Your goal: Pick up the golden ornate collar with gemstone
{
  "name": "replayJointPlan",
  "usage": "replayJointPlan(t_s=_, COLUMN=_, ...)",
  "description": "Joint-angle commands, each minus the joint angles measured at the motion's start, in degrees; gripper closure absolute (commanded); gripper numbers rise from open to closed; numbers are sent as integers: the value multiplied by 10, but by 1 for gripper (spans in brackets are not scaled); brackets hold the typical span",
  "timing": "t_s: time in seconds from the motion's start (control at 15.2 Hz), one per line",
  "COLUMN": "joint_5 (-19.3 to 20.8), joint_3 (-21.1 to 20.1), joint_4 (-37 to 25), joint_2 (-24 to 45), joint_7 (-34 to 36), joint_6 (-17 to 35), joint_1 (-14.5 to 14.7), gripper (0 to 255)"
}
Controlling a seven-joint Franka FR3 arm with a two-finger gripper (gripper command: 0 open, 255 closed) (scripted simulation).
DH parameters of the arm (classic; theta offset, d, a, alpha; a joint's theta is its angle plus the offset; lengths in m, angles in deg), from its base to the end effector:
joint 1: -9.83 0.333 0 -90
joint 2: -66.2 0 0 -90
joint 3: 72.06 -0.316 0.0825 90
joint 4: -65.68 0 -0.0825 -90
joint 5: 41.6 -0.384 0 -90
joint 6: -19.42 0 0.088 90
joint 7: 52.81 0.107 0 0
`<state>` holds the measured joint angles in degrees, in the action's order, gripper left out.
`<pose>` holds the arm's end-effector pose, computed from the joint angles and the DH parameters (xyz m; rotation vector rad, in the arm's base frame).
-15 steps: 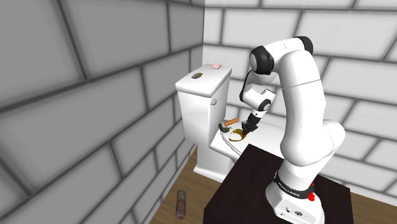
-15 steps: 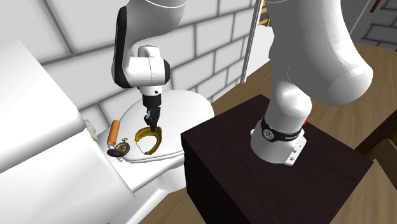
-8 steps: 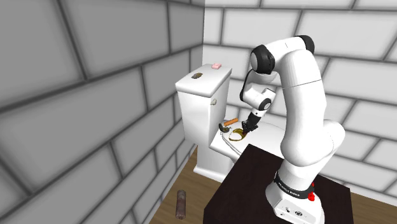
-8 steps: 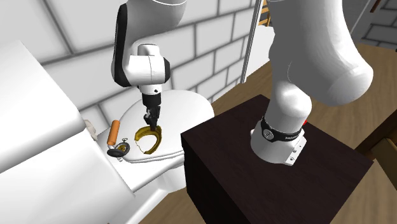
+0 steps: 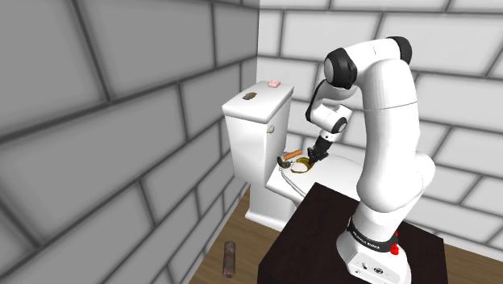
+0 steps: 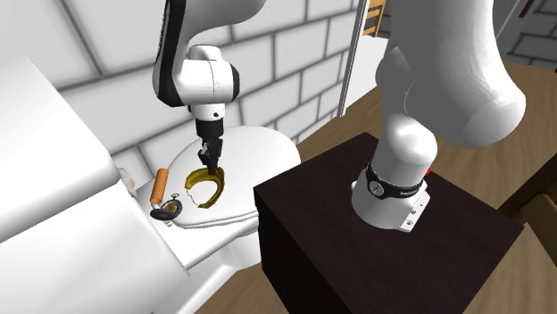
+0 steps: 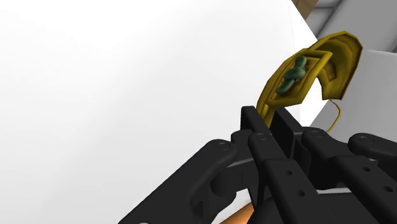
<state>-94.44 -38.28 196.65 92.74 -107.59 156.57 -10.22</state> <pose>0.2864 -0.4110 0.1641 -2.6543 1.0015 -0.1812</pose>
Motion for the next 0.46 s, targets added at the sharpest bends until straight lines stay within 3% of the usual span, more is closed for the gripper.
replayJointPlan(t_s=0.0, joint_5=19, joint_3=11, joint_4=7, joint_2=-19, joint_7=14, joint_6=-5, joint_1=8, gripper=255)
replayJointPlan(t_s=0.4, joint_5=55, joint_3=32, joint_4=15, joint_2=-52, joint_7=43, joint_6=-16, joint_1=24, gripper=255)
